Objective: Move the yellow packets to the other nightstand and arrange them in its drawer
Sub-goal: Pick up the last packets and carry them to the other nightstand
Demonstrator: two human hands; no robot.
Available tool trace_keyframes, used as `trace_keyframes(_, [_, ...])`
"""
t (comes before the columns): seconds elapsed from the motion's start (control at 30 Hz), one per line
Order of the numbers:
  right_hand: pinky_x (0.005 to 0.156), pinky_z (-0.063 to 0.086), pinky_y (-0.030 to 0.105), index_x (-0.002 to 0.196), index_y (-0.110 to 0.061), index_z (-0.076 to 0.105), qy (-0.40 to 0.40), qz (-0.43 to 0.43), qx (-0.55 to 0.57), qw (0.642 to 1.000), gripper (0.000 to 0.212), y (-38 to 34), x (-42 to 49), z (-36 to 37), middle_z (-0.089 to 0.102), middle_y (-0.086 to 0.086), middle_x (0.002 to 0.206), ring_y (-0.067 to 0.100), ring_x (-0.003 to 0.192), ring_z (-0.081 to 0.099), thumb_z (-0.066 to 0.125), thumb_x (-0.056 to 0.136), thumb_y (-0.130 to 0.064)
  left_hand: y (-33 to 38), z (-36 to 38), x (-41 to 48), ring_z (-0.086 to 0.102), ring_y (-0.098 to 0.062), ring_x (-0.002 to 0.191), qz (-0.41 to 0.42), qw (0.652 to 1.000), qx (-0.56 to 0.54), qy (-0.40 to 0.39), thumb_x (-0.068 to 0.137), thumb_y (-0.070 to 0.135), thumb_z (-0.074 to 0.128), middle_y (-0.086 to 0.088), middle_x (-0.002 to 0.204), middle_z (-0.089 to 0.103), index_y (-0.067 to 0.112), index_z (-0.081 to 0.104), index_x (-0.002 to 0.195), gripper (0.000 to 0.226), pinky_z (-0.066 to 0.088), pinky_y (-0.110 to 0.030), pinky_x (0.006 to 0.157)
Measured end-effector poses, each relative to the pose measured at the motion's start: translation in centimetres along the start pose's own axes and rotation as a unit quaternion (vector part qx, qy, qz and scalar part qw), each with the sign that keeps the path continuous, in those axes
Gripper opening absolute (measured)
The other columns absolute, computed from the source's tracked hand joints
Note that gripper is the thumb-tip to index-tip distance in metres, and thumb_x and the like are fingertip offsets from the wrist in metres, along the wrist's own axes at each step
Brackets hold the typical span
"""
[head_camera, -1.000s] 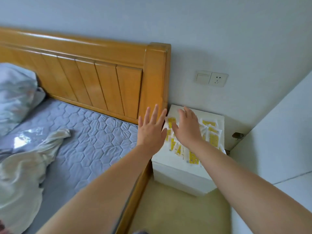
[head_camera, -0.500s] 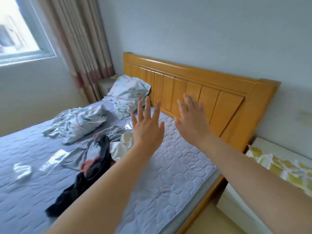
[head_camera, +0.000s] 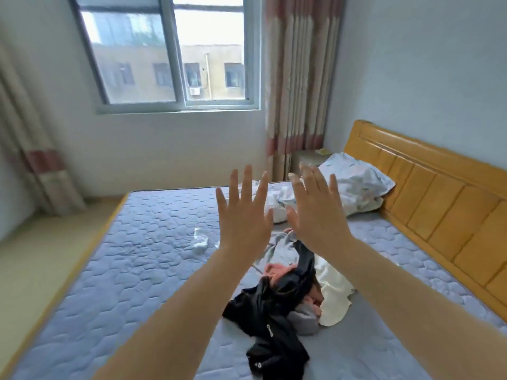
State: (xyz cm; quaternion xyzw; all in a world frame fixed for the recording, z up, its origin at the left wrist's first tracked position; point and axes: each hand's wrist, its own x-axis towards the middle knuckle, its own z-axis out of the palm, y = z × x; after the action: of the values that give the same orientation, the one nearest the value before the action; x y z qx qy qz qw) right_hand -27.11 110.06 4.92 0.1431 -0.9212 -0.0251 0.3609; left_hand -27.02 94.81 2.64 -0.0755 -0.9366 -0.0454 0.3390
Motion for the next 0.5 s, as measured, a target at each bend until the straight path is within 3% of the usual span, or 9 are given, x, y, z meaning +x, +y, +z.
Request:
trace_keyframes(0.1, [0.104, 0.031, 0.06, 0.133, -0.006, 0.039, 0.023, -0.042, 0.04, 0.998, 0.064, -5.4, 3.7, 0.8, 0.042, 0.021, 0.143, 0.039, 0.132, 0.04, 0.061, 0.08, -0.034, -6.4, -1.7, -0.5, 0.026, -0.038, 0.142, -0.042, 0.997, 0.054, 0.037, 0.087, 0.044, 0.053, -0.015, 0.156, 0.025, 0.021, 0.021, 0.148, 0.073, 0.028, -0.063, 0.105])
trace_keyframes(0.3, [0.107, 0.028, 0.059, 0.135, -0.006, 0.045, 0.045, -0.115, 0.152, 0.981, 0.062, -18.6, 7.8, 0.8, 0.039, 0.02, 0.146, 0.039, 0.135, 0.037, 0.067, 0.082, -0.029, -18.3, -6.9, -4.0, 0.031, -0.039, 0.14, -0.12, 0.98, 0.147, 0.061, 0.083, 0.04, 0.066, -0.015, 0.154, 0.029, 0.02, 0.025, 0.147, 0.078, 0.032, -0.064, 0.102])
trace_keyframes(0.5, [0.102, 0.034, 0.059, 0.13, -0.004, 0.051, 0.065, -0.187, 0.202, 0.959, 0.062, -34.6, 8.1, -2.9, 0.045, 0.021, 0.142, 0.038, 0.131, 0.043, 0.072, 0.077, -0.028, -30.4, -14.6, -12.0, 0.028, -0.038, 0.141, -0.189, 0.957, 0.216, 0.044, 0.085, 0.041, 0.059, -0.015, 0.156, 0.025, 0.021, 0.021, 0.148, 0.077, 0.03, -0.064, 0.103])
